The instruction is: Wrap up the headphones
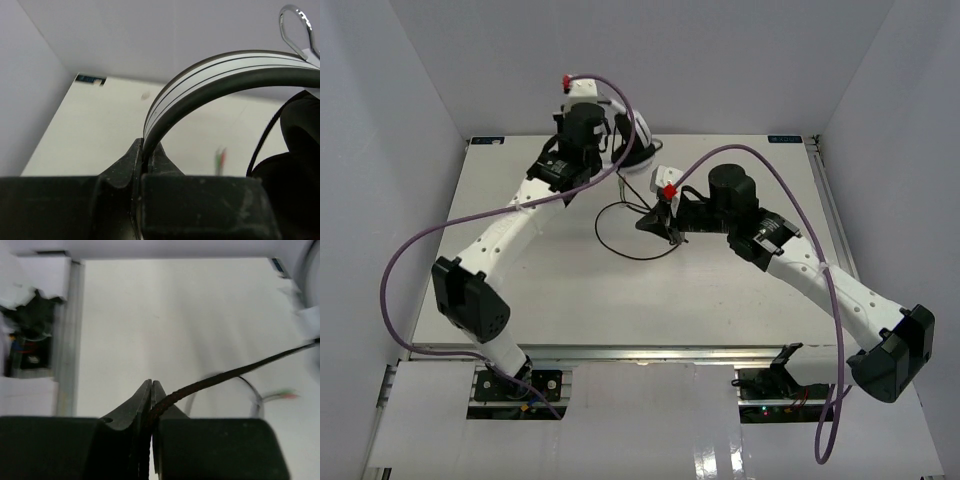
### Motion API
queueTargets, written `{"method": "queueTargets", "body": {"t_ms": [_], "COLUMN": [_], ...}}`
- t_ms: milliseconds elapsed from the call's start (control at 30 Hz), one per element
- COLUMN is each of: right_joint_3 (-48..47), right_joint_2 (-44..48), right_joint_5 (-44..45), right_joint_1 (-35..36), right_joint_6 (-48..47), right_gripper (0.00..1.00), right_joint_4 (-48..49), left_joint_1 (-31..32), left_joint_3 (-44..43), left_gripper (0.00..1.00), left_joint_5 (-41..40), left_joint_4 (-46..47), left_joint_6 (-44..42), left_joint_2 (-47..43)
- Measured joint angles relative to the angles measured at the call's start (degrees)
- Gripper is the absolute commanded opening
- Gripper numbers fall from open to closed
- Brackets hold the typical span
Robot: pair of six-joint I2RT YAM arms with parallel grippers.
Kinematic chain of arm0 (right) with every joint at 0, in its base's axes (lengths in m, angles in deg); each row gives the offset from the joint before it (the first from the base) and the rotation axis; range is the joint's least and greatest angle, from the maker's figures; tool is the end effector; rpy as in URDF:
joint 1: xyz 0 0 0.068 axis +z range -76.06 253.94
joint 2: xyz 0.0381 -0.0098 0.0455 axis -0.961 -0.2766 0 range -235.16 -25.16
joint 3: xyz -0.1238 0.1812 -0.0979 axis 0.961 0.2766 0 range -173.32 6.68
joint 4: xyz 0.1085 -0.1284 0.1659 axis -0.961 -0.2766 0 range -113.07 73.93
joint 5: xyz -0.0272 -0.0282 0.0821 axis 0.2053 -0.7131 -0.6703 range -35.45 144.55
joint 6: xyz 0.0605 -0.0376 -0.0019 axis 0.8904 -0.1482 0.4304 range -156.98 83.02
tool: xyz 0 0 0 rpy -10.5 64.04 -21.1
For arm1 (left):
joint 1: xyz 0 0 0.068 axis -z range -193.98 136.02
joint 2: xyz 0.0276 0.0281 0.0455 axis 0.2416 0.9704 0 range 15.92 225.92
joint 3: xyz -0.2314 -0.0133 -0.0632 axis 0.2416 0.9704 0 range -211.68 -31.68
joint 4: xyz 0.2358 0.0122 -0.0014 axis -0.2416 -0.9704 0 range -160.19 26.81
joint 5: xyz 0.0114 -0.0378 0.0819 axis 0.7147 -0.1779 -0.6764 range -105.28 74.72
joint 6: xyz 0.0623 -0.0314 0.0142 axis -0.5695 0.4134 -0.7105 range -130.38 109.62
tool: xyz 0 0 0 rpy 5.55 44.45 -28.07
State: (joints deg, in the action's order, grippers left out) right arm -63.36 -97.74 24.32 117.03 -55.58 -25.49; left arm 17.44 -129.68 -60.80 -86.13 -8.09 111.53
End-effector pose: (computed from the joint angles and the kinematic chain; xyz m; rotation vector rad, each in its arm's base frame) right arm 0.1942 0.2218 0.3576 -1.2433 1.3244 0.7734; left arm 0.3334 -0.1547 0.3713 -0.0528 1.8327 0.3531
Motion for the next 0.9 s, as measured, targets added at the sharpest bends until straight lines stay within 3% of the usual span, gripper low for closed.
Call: {"method": "queueTargets", "body": {"t_ms": [100,267,500,600,667,900], "right_joint_3": [-4.1,-3.42,3.52,6.64,7.68,10.15], "right_joint_2": [-0.65,-1.37,-3.31,-3.76,-3.77,-4.06], "right_joint_5": [16.25,36.95,45.53,42.52,35.74,-4.35], "right_joint_1": [1.19,1.03,-3.39,-7.15,-10.94,-22.61], "right_joint_6": [-11.18,-25.64,-33.22,-31.19,-26.78,-6.33], "right_gripper": [0.08,0.08,0.08,0.08,0.11,0.31], "right_joint_4": [-5.49,-4.57,4.79,6.2,6.17,10.55], "left_joint_1": [0.47,1.48,1.7,1.73,1.7,1.47], "left_joint_3": [8.03,16.56,23.68,23.46,22.51,18.46], "left_gripper": [0.0,0.0,0.0,0.0,0.0,0.0], "left_joint_5": [5.15,20.03,44.32,50.98,55.07,64.72], "left_joint_4": [-3.86,-9.69,-11.82,-10.56,-9.24,0.88], "left_joint_6": [-2.3,-3.4,-1.31,1.73,4.74,19.15], "left_joint_2": [1.44,-1.93,-15.99,-19.71,-20.54,-21.03]}}
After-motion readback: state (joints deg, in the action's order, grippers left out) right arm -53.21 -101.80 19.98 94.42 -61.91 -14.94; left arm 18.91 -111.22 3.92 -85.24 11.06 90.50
